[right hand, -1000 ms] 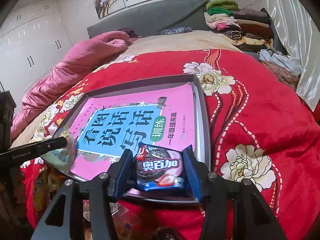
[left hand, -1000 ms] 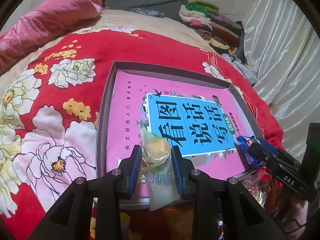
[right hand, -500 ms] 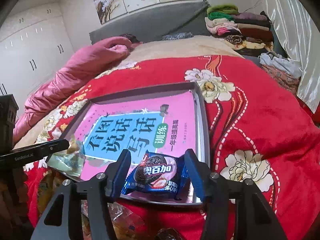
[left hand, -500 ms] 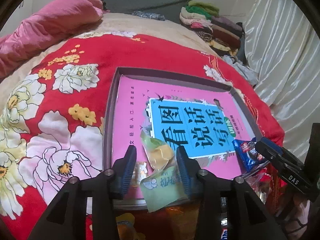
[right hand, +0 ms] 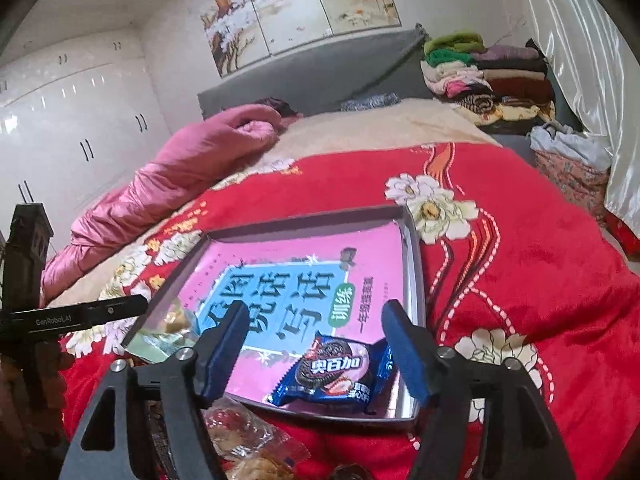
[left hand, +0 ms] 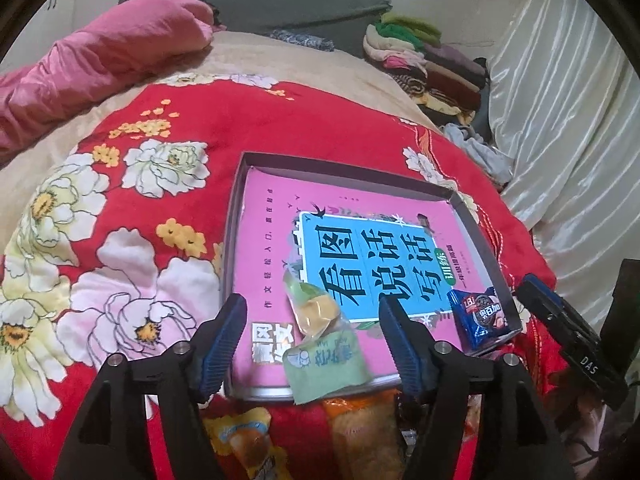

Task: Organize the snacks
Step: 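Open the right tool over the tray while the left tool releases the green packet, then withdraw both open tools from the tray back toward the snack row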

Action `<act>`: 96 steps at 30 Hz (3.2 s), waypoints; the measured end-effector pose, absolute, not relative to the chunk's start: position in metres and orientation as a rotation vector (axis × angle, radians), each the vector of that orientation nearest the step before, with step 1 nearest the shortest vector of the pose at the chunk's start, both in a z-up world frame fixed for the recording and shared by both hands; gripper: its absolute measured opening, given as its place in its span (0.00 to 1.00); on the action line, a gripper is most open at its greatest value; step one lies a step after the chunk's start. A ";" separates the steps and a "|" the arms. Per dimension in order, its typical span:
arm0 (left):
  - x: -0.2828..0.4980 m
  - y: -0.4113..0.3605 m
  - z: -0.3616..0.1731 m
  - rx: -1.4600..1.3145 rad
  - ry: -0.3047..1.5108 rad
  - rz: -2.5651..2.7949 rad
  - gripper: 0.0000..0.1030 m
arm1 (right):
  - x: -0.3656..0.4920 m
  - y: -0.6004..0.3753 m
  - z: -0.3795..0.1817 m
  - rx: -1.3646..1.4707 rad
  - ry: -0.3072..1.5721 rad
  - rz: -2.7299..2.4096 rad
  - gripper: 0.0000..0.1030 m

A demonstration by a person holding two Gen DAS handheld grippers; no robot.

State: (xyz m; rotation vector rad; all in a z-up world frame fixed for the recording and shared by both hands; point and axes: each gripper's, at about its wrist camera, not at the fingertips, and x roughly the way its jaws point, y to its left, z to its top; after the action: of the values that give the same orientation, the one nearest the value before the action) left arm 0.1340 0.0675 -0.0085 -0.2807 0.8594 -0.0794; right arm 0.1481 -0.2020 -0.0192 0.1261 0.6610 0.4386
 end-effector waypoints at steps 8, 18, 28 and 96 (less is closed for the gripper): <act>0.124 0.068 -0.002 -0.272 0.865 -0.058 0.74 | 0.140 -0.204 -0.008 0.117 0.617 0.445 0.77; 0.113 0.067 0.000 -0.264 0.885 -0.060 0.74 | 0.122 -0.199 -0.001 0.065 0.592 0.455 0.81; 0.100 0.073 0.002 -0.262 0.896 -0.039 0.74 | 0.101 -0.194 0.003 0.041 0.594 0.472 0.83; 0.047 0.068 -0.045 -0.317 1.101 -0.034 0.78 | 0.061 -0.164 -0.043 -0.162 0.840 0.416 0.87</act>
State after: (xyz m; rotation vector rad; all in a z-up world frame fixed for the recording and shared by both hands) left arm 0.0470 0.0678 -0.0447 -0.3166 1.1012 -0.0335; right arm 0.0609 -0.1638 -0.0425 -0.1619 0.8403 0.4157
